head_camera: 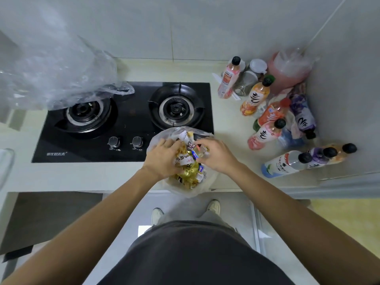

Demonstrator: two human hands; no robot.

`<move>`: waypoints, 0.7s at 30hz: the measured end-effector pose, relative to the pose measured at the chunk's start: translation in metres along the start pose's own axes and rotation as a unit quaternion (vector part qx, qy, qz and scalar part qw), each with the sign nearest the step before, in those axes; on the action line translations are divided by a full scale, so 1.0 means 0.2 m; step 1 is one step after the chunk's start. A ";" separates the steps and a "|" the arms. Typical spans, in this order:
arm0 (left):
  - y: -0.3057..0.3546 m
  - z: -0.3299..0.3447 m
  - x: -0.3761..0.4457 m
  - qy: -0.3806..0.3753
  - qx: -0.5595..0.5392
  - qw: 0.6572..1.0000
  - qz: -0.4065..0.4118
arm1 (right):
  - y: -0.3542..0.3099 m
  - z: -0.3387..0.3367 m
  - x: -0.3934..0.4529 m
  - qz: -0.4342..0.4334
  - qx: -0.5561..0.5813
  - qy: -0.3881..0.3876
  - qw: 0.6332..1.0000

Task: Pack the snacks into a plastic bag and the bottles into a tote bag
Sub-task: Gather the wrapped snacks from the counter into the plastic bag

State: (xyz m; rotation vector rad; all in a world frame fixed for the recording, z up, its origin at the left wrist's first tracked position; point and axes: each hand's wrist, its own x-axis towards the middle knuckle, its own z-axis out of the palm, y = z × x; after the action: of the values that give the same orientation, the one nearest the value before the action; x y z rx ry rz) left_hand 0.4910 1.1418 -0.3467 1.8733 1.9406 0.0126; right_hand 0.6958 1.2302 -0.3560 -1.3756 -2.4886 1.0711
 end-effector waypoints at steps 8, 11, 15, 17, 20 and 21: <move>-0.03 0.02 -0.15 0.075 0.094 0.991 -0.050 | 0.14 -0.01 -0.08 0.134 -0.003 0.127 0.983; -0.04 0.04 -0.18 0.048 0.147 0.983 -0.099 | 0.18 0.01 -0.08 0.163 -0.047 0.028 0.985; -0.05 0.06 -0.19 -0.004 0.180 0.975 -0.128 | 0.20 0.05 -0.06 0.171 -0.044 0.005 0.984; -0.06 0.04 -0.18 -0.009 0.191 0.973 -0.132 | 0.20 0.05 -0.06 0.171 -0.036 0.027 0.984; -0.09 0.02 -0.18 0.008 0.169 0.978 -0.124 | 0.22 0.05 -0.05 0.179 -0.010 0.070 0.981; -0.10 0.01 -0.18 0.022 0.150 0.981 -0.121 | 0.23 0.05 -0.04 0.179 0.006 0.090 0.980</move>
State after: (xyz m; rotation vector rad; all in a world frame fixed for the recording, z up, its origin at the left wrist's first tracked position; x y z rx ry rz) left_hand 0.4716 1.1053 -0.3442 1.8123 2.2945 -0.3319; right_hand 0.7287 1.2342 -0.3892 -1.8750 -2.1562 0.9616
